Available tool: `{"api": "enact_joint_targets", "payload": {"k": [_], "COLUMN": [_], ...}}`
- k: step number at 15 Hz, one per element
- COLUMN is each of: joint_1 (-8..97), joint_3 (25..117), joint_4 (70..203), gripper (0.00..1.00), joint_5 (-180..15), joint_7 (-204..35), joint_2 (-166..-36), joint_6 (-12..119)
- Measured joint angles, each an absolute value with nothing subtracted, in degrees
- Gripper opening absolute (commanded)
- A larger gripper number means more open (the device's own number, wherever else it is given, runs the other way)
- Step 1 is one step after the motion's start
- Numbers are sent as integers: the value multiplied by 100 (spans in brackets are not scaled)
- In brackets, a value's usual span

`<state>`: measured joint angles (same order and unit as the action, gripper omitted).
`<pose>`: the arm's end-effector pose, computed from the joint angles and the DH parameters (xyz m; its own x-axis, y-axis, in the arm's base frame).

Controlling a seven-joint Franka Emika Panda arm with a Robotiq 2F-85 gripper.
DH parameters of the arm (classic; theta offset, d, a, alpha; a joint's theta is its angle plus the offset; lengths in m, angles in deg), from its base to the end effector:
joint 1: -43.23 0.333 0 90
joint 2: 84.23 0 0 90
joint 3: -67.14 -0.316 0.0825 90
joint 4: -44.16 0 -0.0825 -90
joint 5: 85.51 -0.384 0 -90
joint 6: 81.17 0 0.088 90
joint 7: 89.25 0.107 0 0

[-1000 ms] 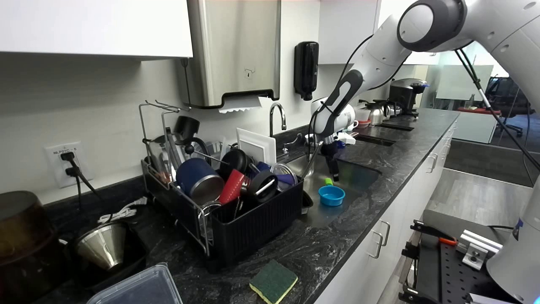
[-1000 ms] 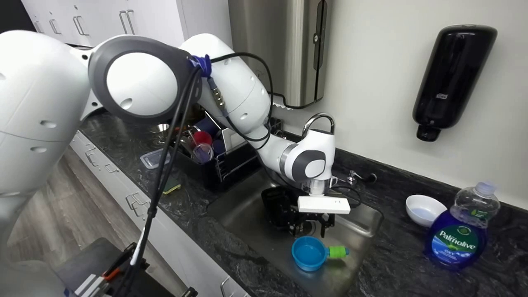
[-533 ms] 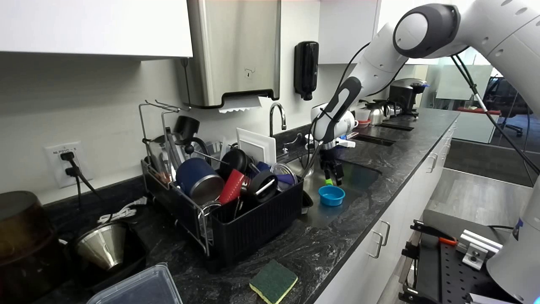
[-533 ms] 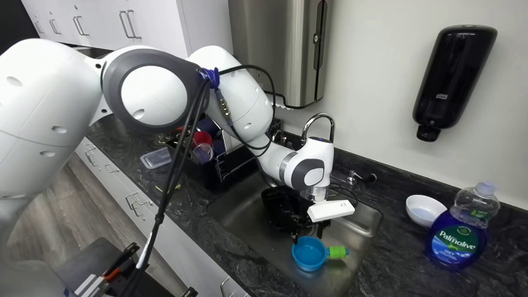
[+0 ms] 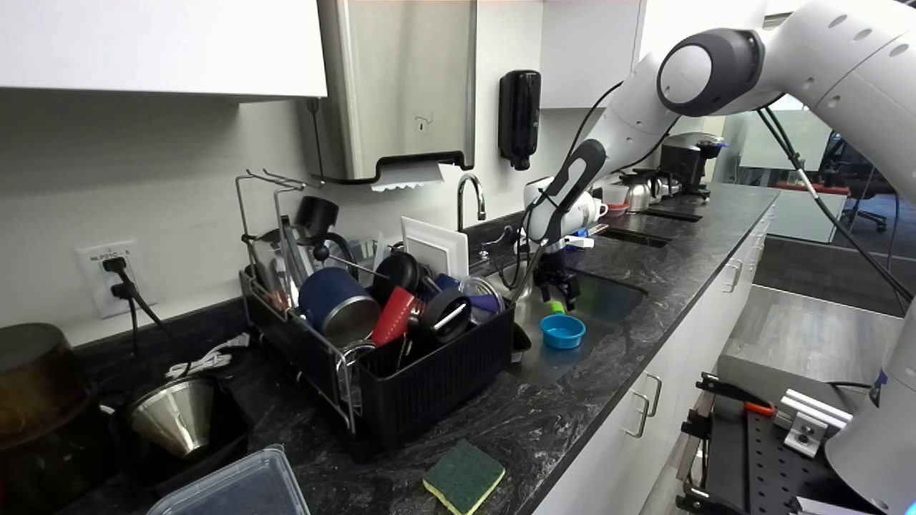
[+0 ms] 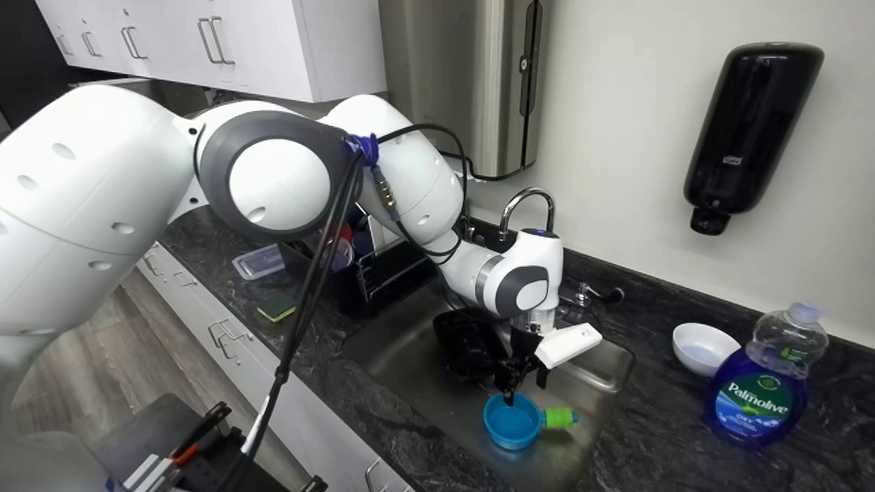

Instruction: Pick the blue pot from the sink and place it in the rack

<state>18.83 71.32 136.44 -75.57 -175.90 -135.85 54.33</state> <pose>0.5840 -0.3158 0.0857 0.3732 0.9126 -0.1670 0.9056 -0.3974 -0.1484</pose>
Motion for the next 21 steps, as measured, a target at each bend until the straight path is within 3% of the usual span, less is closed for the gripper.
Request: {"api": "enact_joint_targets", "payload": {"k": [10, 21], "joint_1": [1878, 1885], "joint_3": [7381, 7388], "joint_4": [12742, 12618], "gripper": [100, 100], "joint_5": [-7227, -7200], "joint_7": [-18479, -18622], "joint_2": [-14201, -14355], "joint_6": [5427, 5398]}}
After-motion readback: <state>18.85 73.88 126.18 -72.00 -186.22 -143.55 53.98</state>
